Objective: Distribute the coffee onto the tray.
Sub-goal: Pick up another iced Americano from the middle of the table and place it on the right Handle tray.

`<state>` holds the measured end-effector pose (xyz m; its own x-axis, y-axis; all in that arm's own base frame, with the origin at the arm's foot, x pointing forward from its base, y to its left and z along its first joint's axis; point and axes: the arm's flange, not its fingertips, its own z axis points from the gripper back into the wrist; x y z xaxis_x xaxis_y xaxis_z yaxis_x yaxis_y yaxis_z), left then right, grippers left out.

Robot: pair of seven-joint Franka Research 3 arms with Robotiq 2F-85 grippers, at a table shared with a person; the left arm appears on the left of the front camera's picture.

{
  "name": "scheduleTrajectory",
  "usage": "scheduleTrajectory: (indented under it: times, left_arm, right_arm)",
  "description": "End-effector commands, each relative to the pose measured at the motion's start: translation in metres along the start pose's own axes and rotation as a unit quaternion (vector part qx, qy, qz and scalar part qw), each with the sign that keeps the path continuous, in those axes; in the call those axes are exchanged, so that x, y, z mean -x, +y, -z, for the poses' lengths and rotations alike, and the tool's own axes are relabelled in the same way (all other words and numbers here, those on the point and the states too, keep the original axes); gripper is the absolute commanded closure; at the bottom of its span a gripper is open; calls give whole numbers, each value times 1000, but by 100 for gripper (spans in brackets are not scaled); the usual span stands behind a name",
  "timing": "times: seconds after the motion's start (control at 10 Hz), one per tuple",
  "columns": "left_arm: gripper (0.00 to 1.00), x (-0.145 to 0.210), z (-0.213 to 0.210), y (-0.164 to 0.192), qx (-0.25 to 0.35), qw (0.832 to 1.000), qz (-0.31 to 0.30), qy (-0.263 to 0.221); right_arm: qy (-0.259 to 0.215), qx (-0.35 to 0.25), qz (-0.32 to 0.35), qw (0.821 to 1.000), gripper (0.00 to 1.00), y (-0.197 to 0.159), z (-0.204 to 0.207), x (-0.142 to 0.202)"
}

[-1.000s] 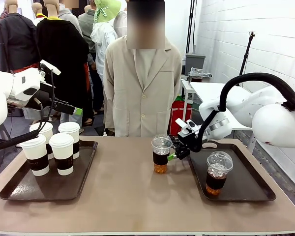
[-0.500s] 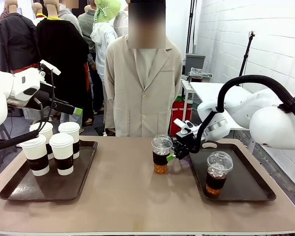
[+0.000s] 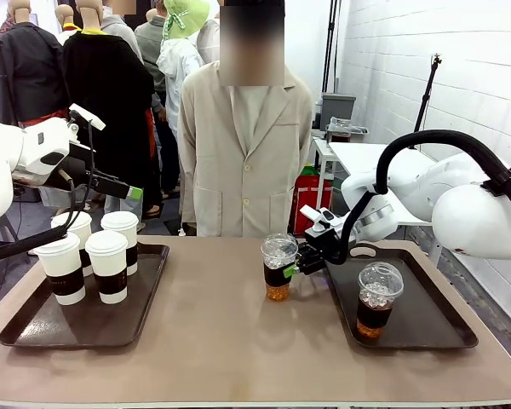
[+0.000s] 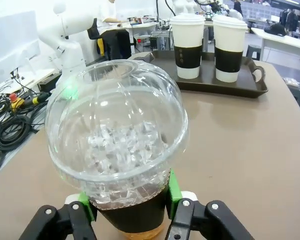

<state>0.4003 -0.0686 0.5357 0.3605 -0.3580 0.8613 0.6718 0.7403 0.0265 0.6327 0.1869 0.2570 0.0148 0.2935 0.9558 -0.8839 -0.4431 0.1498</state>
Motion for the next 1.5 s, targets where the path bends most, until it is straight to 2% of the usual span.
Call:
scheduleTrajectory:
  times: [0.0,0.3,0.7,1.4]
  left_arm:
    - [0,1,1,0,-1,1000,-4,2]
    - [0,1,1,0,-1,1000,-4,2]
    - [0,1,1,0,-1,1000,-4,2]
    - [0,1,1,0,-1,1000,-4,2]
  right_arm:
    - [11,0,3,1000,37,-8,1,5]
    - [-24,24,-18,999,37,2,-15,-5]
    - [-19,80,-36,996,37,34,-57,-37]
    - [-25,171,-19,985,37,101,-125,-23]
